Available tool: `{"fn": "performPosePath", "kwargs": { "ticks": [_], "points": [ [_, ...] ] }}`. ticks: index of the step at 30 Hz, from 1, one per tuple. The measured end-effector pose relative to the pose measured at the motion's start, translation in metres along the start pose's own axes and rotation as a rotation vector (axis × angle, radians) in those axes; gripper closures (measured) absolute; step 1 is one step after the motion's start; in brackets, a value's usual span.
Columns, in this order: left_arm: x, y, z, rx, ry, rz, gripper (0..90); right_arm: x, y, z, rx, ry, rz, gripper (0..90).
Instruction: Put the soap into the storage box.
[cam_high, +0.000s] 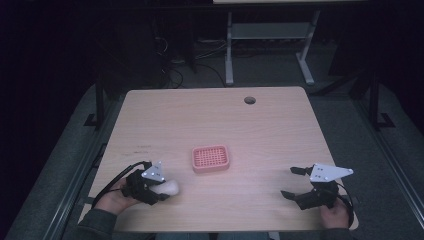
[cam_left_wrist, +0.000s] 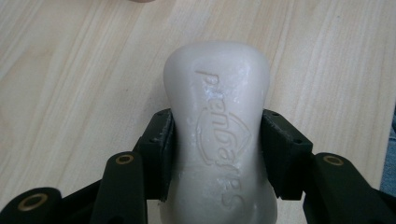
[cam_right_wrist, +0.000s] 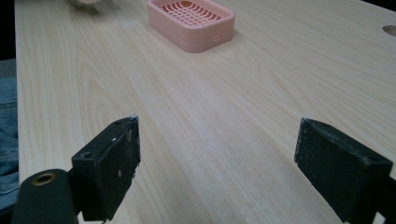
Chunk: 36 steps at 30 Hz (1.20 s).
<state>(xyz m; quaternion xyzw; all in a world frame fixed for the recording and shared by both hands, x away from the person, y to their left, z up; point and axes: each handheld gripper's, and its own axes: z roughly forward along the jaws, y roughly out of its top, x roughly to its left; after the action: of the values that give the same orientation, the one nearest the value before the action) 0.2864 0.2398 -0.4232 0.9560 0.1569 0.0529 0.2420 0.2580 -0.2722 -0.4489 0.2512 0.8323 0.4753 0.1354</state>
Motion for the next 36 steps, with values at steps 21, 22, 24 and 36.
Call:
{"fn": "performPosePath", "kwargs": {
  "ticks": [21,22,24,36],
  "points": [
    [0.016,0.028,-0.006,0.024,-0.021,0.025,49.2,-0.004,-0.003,0.000,-0.005,0.007,0.026,13.5],
    [0.018,0.030,-0.005,0.025,-0.025,0.026,49.2,-0.005,-0.004,0.000,-0.008,0.007,0.025,13.5],
    [0.018,0.031,-0.005,0.026,-0.027,0.016,49.2,-0.005,-0.004,0.000,-0.008,0.008,0.025,13.5],
    [0.026,0.043,-0.004,0.035,-0.030,0.030,49.2,-0.005,-0.004,0.000,-0.011,0.011,0.027,13.5]
  ]
}}
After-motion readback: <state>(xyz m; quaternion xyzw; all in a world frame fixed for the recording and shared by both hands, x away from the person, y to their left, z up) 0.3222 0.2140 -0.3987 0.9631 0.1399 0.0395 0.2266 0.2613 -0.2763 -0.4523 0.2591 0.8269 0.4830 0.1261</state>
